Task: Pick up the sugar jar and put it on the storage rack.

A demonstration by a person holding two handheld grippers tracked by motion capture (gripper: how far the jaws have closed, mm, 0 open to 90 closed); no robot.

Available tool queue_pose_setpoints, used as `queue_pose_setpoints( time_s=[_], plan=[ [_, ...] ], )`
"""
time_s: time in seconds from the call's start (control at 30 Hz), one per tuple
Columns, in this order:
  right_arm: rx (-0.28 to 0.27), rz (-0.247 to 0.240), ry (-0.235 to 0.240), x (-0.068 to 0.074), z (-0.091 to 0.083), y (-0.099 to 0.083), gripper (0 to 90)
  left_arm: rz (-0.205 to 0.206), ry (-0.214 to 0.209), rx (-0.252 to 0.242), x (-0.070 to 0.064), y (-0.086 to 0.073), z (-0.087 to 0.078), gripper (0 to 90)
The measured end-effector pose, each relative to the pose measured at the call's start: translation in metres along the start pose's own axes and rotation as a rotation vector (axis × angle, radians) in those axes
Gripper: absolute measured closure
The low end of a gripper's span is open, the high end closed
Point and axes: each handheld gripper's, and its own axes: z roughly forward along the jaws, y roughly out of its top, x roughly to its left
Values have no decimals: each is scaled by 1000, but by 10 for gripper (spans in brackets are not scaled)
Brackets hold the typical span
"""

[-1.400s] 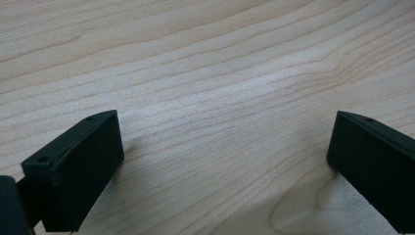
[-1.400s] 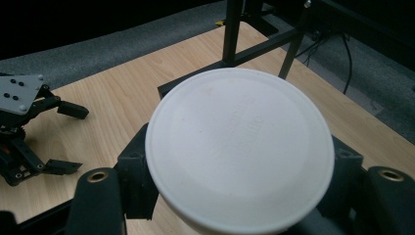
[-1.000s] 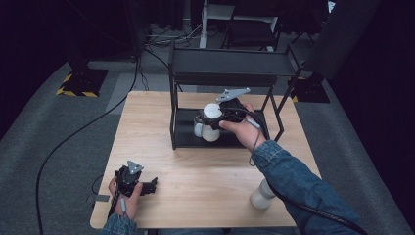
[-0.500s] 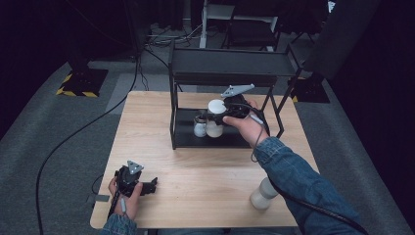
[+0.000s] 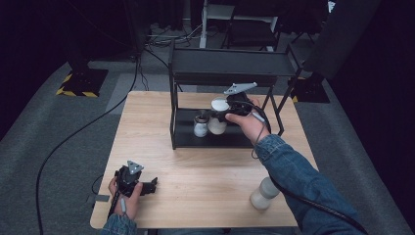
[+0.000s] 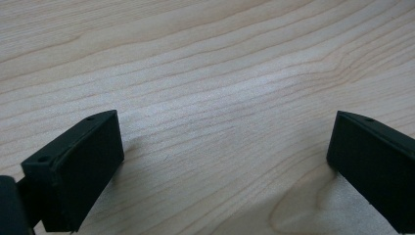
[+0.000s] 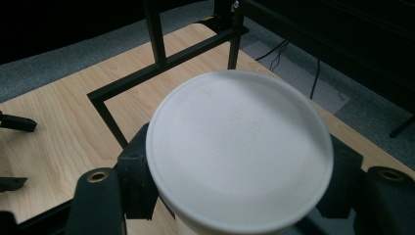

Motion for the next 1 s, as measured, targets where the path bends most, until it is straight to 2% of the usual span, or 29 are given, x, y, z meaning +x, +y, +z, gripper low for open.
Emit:
queue_pose_setpoints(
  time_s=[1.0],
  plan=[
    [23, 46, -32, -16, 25, -16, 334, -1, 0, -1, 0, 0, 0, 3]
  ],
)
